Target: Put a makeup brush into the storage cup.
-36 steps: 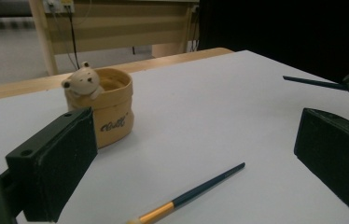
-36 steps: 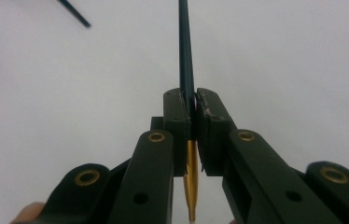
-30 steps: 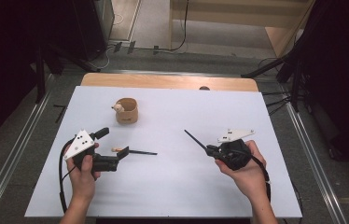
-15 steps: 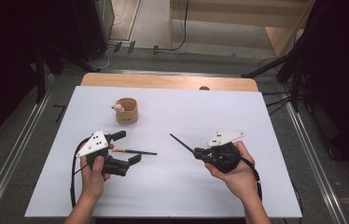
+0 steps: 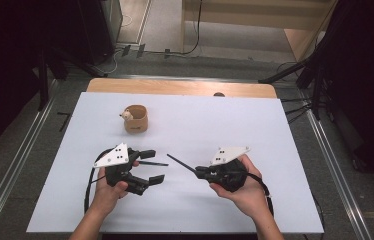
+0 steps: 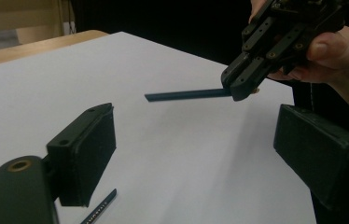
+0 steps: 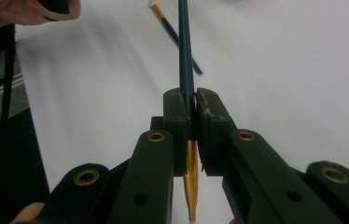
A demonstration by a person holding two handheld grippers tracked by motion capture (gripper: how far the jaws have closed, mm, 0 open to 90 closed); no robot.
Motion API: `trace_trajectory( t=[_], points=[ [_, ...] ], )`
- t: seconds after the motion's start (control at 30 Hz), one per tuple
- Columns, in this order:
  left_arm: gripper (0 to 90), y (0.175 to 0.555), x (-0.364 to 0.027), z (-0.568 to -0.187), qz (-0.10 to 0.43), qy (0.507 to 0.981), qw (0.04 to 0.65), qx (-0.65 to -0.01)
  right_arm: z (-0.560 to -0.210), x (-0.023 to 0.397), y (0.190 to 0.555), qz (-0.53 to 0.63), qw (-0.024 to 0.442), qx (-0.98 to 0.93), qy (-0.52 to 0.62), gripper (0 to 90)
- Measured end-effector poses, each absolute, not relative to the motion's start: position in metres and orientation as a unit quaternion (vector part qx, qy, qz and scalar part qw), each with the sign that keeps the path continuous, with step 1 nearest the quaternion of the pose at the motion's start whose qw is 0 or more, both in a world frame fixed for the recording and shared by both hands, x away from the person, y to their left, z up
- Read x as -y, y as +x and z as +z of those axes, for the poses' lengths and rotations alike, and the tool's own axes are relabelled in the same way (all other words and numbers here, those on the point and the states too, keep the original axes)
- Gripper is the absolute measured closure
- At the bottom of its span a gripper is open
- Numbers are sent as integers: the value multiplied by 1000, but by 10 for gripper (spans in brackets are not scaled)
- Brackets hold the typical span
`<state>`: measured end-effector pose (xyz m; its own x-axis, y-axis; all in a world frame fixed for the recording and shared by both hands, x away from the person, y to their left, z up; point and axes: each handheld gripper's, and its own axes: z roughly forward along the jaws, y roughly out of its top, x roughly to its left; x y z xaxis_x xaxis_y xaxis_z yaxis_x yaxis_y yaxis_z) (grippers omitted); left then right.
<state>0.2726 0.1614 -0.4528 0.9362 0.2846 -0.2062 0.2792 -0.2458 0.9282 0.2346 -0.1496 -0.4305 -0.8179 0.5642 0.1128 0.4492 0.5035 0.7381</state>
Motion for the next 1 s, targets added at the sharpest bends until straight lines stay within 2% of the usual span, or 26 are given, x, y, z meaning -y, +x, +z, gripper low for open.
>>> trace_trajectory(
  t=[0.13,0.33,0.5,0.7,1.0],
  points=[
    [164,274,-159,-455,-11,798,575,-182,-429,140,230,406,57,-870,272,849],
    [299,276,-159,-456,-48,797,577,-170,-426,133,225,410,45,-876,251,849],
    [363,275,-157,-457,-62,798,577,-162,-426,132,224,415,36,-877,239,849],
    [425,276,-158,-457,-81,795,581,-156,-425,130,222,418,33,-880,225,849],
    [574,278,-155,-458,-106,803,567,-146,-424,131,220,423,33,-880,212,849]
  ],
)
